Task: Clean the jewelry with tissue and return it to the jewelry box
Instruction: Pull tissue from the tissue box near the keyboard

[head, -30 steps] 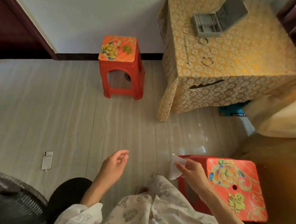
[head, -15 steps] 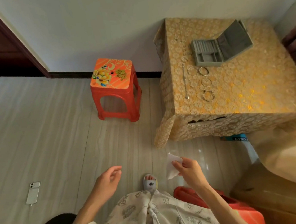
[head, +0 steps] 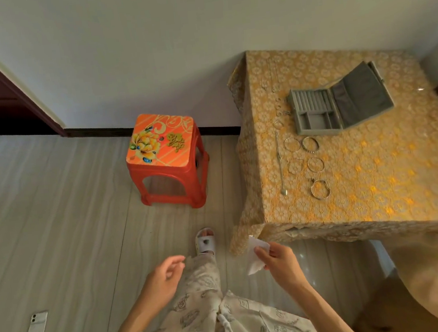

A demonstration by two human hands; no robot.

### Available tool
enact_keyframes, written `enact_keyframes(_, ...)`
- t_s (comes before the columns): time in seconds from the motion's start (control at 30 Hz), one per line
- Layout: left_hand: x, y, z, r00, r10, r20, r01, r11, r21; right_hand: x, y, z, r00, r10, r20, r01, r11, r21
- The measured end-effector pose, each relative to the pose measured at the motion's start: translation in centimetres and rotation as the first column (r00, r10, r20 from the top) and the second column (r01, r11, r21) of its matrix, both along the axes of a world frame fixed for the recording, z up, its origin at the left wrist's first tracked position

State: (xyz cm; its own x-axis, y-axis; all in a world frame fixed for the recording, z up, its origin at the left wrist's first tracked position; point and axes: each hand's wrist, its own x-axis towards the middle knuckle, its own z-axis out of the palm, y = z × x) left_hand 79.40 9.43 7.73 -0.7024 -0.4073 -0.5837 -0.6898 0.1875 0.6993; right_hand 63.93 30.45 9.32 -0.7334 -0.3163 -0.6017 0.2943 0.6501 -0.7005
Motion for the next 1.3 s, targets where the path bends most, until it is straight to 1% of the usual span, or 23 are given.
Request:
enact_keyframes(0.2, -8.0, -6.3, -0.4, 0.999, -0.046, -0.013, 0.046, 0.999, 0.009, -6.8, -6.1, -0.1, 0.999, -0.028, -0.032, 0.029, 0.999, 0.027)
enact_keyframes(0.33, -14.5, -10.5, 0.3, 0.992, -0.117, -0.035, 0.117, 0.993, -0.009, -10.9, -10.1, 1.0, 0.998, -0.047, -0.048, 0.048, 0.998, 0.028)
enact_keyframes(0.5, -21.1, -13.6, 1.3, 0.981, -0.183, -0.072, 0.181, 0.983, -0.026, -14.8, -13.1, 2.2, 0.992, -0.125, -0.015, 0.125, 0.992, 0.01)
enact_keyframes(0.63, -25.0, -15.6, 1.2, 0.966, -0.251, -0.052, 0.249, 0.967, -0.05, -18.2, -14.7, 2.1, 0.985, -0.172, 0.002, 0.172, 0.985, 0.001)
enact_keyframes(0.8, -29.0, -17.7, 0.7, 0.974, -0.223, -0.032, 0.222, 0.975, -0.018, -22.5, -16.5, 1.0, 0.977, -0.213, -0.022, 0.213, 0.977, 0.008)
enact_keyframes(0.9, -32.2, -18.9, 0.4, 0.969, -0.247, -0.02, 0.246, 0.969, -0.014, -25.8, -17.4, 0.9, 0.975, -0.222, -0.005, 0.222, 0.975, -0.002)
enact_keyframes(1.07, -39.8, -19.9, 0.9, 0.957, -0.29, -0.02, 0.289, 0.956, -0.049, -31.6, -17.6, 0.6, 0.966, -0.257, -0.017, 0.257, 0.966, -0.012)
enact_keyframes(1.3, -50.2, -20.0, 3.5, 0.906, -0.42, -0.061, 0.412, 0.905, -0.111, -37.1, -17.0, 1.1, 0.939, -0.343, 0.011, 0.343, 0.939, -0.022)
